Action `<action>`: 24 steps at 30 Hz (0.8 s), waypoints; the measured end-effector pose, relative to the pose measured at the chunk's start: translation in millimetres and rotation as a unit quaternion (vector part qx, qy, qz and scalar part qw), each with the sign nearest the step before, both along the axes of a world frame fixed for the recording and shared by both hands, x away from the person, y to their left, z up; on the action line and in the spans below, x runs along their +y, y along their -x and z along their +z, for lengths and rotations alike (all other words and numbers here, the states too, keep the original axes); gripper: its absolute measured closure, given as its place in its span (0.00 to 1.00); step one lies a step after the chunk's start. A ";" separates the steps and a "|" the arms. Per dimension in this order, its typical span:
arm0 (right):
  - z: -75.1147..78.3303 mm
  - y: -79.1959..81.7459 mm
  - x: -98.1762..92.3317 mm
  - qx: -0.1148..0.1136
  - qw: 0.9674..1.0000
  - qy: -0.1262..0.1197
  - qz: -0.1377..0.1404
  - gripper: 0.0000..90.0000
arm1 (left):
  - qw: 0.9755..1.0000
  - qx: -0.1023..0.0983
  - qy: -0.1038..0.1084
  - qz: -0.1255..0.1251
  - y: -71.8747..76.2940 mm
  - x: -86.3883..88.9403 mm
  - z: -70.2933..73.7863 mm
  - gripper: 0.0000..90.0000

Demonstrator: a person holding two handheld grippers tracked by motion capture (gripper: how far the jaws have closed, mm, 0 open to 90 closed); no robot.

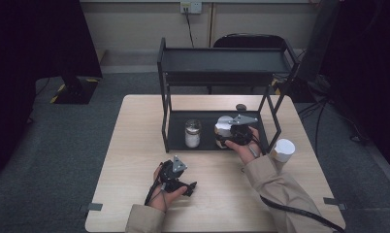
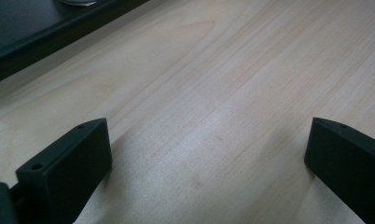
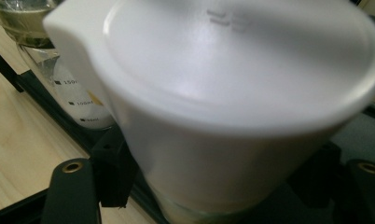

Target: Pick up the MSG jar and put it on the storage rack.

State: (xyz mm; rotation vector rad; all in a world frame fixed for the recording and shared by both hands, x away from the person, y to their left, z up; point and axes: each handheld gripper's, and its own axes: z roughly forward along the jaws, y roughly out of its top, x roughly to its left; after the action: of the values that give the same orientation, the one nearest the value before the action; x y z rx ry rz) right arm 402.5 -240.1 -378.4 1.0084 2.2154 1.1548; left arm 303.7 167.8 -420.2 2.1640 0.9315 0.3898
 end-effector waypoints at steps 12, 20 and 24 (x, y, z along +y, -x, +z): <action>4.3 -0.4 4.5 0.014 1.000 0.017 -0.003 0.13 | 1.000 0.000 0.000 0.000 0.0 0.0 0.0 0.00; 7.1 3.6 3.5 0.026 0.999 0.020 -0.016 0.02 | 1.000 0.000 0.000 0.000 0.0 0.0 0.0 0.00; 8.3 6.2 -1.2 0.028 0.999 0.011 -0.013 0.01 | 1.000 0.000 0.000 0.000 0.0 0.0 0.0 0.00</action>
State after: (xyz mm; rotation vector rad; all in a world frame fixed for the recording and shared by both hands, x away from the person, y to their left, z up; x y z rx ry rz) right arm 396.4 -241.3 -370.1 1.0708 2.2466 1.1009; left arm 303.7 167.8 -420.2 2.1642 0.9315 0.3897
